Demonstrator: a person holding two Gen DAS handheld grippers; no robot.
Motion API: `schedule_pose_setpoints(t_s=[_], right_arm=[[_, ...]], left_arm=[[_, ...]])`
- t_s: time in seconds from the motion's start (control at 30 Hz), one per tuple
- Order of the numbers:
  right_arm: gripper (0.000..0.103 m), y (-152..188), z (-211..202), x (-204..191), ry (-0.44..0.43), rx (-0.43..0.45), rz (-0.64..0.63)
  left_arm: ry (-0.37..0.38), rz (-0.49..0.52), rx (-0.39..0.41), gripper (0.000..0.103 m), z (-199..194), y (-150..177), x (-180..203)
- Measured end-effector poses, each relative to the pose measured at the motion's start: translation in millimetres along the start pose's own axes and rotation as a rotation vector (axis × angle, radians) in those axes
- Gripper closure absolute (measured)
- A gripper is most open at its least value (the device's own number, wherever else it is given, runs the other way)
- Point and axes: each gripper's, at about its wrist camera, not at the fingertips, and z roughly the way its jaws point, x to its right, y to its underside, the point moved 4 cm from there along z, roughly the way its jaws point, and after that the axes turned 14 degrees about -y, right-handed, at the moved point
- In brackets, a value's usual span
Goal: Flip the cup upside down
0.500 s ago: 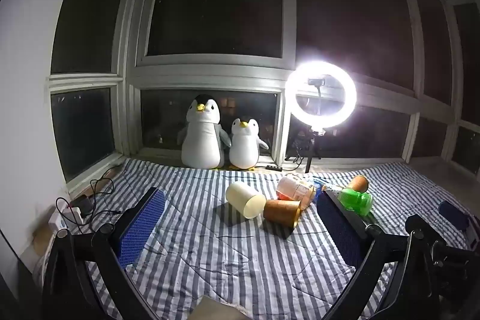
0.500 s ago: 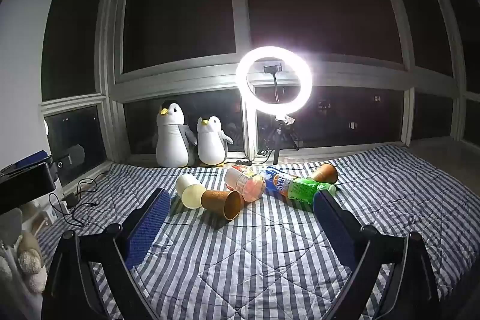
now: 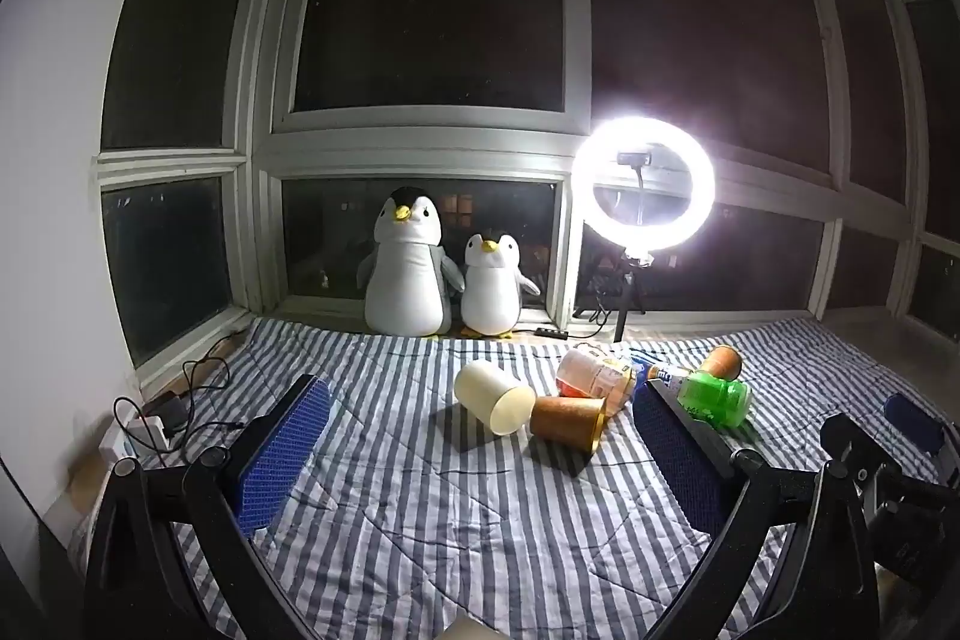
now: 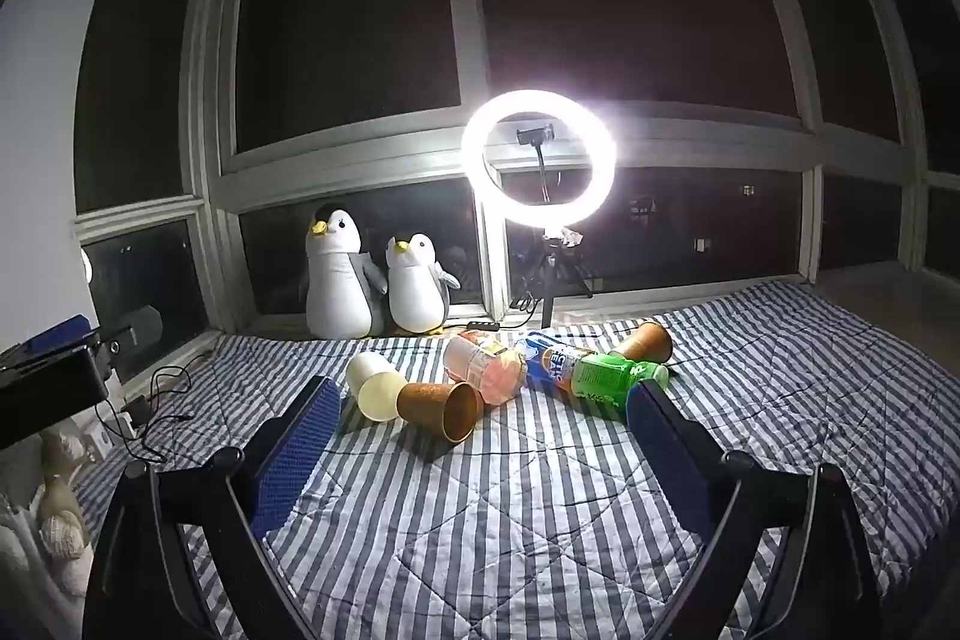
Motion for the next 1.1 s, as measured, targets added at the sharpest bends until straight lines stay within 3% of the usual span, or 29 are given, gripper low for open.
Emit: schedule_pose_setpoints(t_s=[1.1], right_arm=[[0.008,0.4,7.0,12.4,0.018,-0.01,0.005]], left_arm=[[0.008,0.007,-0.032,0.0,13.0,3.3,9.0]])
